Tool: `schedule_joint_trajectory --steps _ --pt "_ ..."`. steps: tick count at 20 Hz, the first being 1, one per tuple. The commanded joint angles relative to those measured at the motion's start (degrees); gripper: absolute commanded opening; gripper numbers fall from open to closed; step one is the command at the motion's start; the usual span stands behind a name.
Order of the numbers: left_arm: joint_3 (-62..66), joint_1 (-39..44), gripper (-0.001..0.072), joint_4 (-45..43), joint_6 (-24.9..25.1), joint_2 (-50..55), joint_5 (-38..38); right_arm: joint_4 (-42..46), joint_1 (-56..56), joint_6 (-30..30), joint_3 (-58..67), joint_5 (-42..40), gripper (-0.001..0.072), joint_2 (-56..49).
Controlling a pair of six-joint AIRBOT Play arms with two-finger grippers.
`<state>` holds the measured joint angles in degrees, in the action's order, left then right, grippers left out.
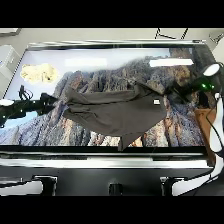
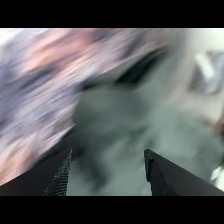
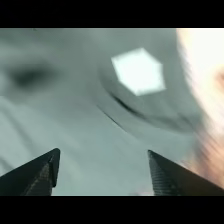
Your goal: Fold the clothes and pants, and hang the long-sleeved shirts on hangers.
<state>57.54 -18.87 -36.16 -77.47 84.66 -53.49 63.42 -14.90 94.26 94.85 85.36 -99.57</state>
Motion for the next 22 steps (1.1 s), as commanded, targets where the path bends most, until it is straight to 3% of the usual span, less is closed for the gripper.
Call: schedule_joint_trajectory --steps 1,3,10,11,13,14,15,19,22 --pt "-4.7 -2.6 0.0507 -8.0 -2.2 1.1 -7.3 5.1 -2.1 -2.9 -14.3 2.6 0.0607 6.8" --pt "-7.5 -0.6 0.0506 -3.0 1.7 1.5 -4.3 2.8 -1.3 -4.1 -23.7 -2.4 0.0608 11.1" --pt "-7.8 7.4 0.0481 1.2 1.3 3.0 9.7 0.9 -1.3 -5.2 -32.3 -4.8 0.061 15.8" --pt "-7.9 8.3 0.0448 1.2 0.7 3.0 11.3 0.9 -1.3 -5.2 -32.7 -5.1 0.061 15.8" --pt "-7.8 9.6 0.0296 1.2 -0.6 3.0 14.0 1.0 -0.4 -5.2 -34.2 -6.8 0.061 15.8" --pt "-7.8 9.9 0.0119 1.3 -1.2 2.9 14.6 0.9 0.9 -5.2 -35.3 -8.3 0.0611 15.7" --pt "-7.5 10.0 0.0026 1.3 -0.9 2.9 14.2 0.9 2.4 -5.2 -36.4 -10.3 0.0618 15.7" --pt "-6.8 10.0 0.0024 1.2 1.0 -0.1 12.5 -1.4 7.4 -3.9 -40.7 -18.2 0.0625 14.4" --pt "-6.8 10.0 0.0024 1.2 2.1 -4.2 12.2 -6.3 10.8 -4.3 -40.8 -24.9 0.0528 13.9"
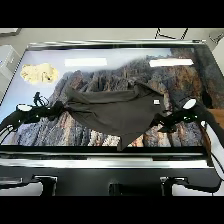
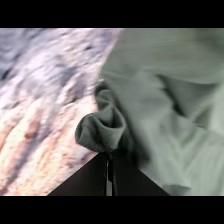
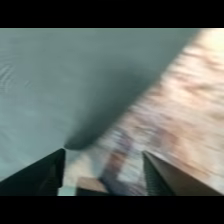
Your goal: Fold the clothes and pants, and hang the long-sleeved shirts on hangers.
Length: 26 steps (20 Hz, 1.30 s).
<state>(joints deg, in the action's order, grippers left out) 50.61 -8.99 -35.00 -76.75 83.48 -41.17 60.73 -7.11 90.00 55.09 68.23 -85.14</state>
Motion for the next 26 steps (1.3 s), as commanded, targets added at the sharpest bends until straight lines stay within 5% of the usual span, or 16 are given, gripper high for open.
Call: schedule_joint_trajectory --steps 1,4,9,14,20,26 --pt "0.2 0.2 0.0023 0.0 2.0 -4.7 -0.4 -4.9 4.2 0.0 -1.0 -9.9 0.0448 -0.6" --pt "0.2 0.2 0.0024 0.1 2.0 -9.8 -1.0 -7.1 5.6 1.5 -0.3 -11.3 0.0041 -0.5" --pt "8.6 0.1 0.0023 0.1 6.5 -25.7 -0.3 7.5 3.6 -3.5 21.4 -2.1 0.0039 8.4" --pt "28.5 0.1 0.0023 0.1 6.8 -43.3 8.9 17.8 3.3 -3.9 51.4 -11.8 0.004 25.0" --pt "34.4 0.1 0.0023 0.1 6.7 -54.1 14.7 17.6 3.3 -4.0 54.4 -12.7 0.0041 40.5" --pt "35.1 0.1 0.0023 -3.3 6.1 -52.3 12.4 18.0 3.3 -3.9 54.4 -10.1 0.0041 42.4"
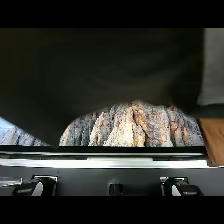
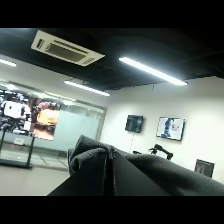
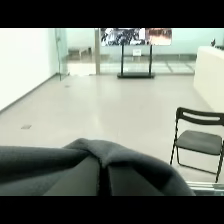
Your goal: Fold the clothes and pants, and hang the long-sleeved shirts on hangers.
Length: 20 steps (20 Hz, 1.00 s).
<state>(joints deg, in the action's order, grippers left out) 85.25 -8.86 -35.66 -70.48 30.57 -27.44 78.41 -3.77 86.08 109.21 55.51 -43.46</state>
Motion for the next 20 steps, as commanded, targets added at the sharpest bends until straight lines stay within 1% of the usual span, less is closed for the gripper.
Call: schedule_joint_trajectory --steps 1,3,4,5,6,7,8,9,10,11,13,15,16,17,19,20 --pt "0.4 0.0 0.0023 -5.0 -0.2 2.0 -4.0 0.3 0.0 0.0 0.3 7.0 0.0041 -0.4" --pt "-0.4 0.0 0.0023 -9.7 -0.2 6.8 -11.4 0.3 0.0 0.2 -0.2 18.8 0.0041 -5.2" --pt "-1.7 0.0 0.0023 -11.5 -0.2 10.0 -15.0 0.3 0.0 0.2 -1.5 23.4 0.0041 -8.4" --pt "-3.6 0.0 0.0024 -12.7 -0.2 13.7 -17.6 0.3 0.0 0.2 -4.1 25.9 0.0041 -12.1" --pt "-6.0 0.0 0.0024 -13.0 -0.2 17.2 -18.6 0.3 0.0 0.2 -7.2 26.0 0.0041 -15.9" --pt "-8.7 0.0 0.0024 -13.0 0.1 21.0 -18.5 -0.1 0.0 0.3 -11.1 23.8 0.0041 -20.2" --pt "-11.5 0.0 0.0024 -13.0 0.1 25.7 -17.3 -1.0 0.0 1.2 -14.6 19.8 0.0041 -24.5" --pt "-13.4 0.0 0.0024 -13.0 0.2 30.4 -15.5 -2.9 0.0 3.5 -17.9 14.0 0.0041 -29.4" --pt "-14.4 0.0 0.0024 -13.0 0.2 36.1 -13.7 -5.8 0.0 6.3 -20.2 8.4 0.0041 -34.5" --pt "-14.3 0.0 0.0024 -12.6 0.0 41.9 -13.2 -9.1 0.0 9.4 -21.0 4.6 0.0043 -39.4" --pt "-13.6 0.0 0.0024 -8.5 0.0 51.4 -13.1 -18.7 0.0 14.8 -21.0 0.5 0.0043 -48.4" --pt "-13.3 0.2 0.0025 -2.8 0.0 57.5 -14.4 -28.0 0.0 15.7 -21.0 -0.1 0.0042 -54.6" --pt "-13.3 0.2 0.0025 -0.4 0.0 59.5 -16.0 -30.5 0.0 15.7 -21.0 0.1 0.0042 -56.7" --pt "-13.3 0.4 0.0026 1.0 0.0 61.1 -18.4 -31.2 0.0 15.6 -21.0 0.4 0.0042 -57.9" --pt "-13.3 0.2 0.0026 -0.4 0.0 61.7 -23.1 -30.8 -0.6 13.5 -20.8 1.7 0.0043 -58.2" --pt "-13.3 -0.5 0.0058 -1.7 0.0 61.3 -25.4 -30.6 -1.9 11.7 -19.9 3.8 0.0064 -58.0"
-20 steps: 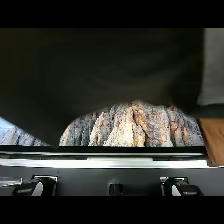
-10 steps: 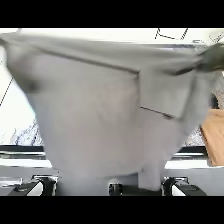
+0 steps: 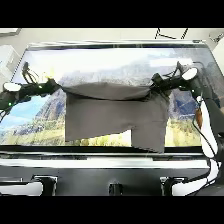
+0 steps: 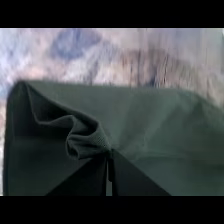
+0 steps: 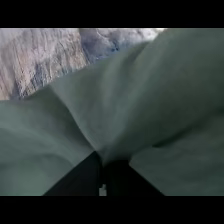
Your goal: Fold the clothes and pants, and hang the long-sleeved shirts on hangers.
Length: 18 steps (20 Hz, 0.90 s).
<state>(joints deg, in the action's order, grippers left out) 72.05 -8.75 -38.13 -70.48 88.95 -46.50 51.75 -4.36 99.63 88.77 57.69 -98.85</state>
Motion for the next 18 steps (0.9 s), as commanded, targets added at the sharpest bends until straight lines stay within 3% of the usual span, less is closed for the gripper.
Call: schedule_joint_trajectory --steps 1,2,3,5,7,13,15,18 --pt "0.3 -2.2 0.0178 -0.8 -1.3 2.4 -10.0 -3.4 -3.6 -3.3 2.4 6.0 0.0229 -2.4" --pt "1.0 -4.3 0.0397 -2.7 -3.4 2.1 -15.1 -2.1 -6.7 -5.1 4.4 11.9 0.0447 -2.0" --pt "1.6 -7.0 0.0523 -5.7 -5.4 1.7 -21.7 0.7 -10.2 -7.2 5.9 18.5 0.0541 -1.3" --pt "0.3 -11.3 0.052 -15.9 -10.2 0.7 -34.4 10.7 -16.5 -6.9 6.2 29.8 0.053 0.2" --pt "-7.1 -13.5 0.052 -23.8 -10.4 -2.2 -39.0 20.0 -20.2 -7.6 2.7 36.5 0.0531 2.1" --pt "-33.8 -13.9 0.0481 -11.8 0.2 -9.2 -28.4 22.4 -21.9 -10.6 -10.1 32.4 0.0531 7.5" --pt "-36.6 -12.8 0.0481 -8.9 1.3 -9.2 -25.6 22.3 -21.9 -10.6 -10.2 32.7 0.0531 7.5" --pt "-37.1 -10.3 0.0425 -6.5 1.5 -9.2 -22.1 22.3 -21.9 -10.6 -10.2 33.1 0.0531 7.5"
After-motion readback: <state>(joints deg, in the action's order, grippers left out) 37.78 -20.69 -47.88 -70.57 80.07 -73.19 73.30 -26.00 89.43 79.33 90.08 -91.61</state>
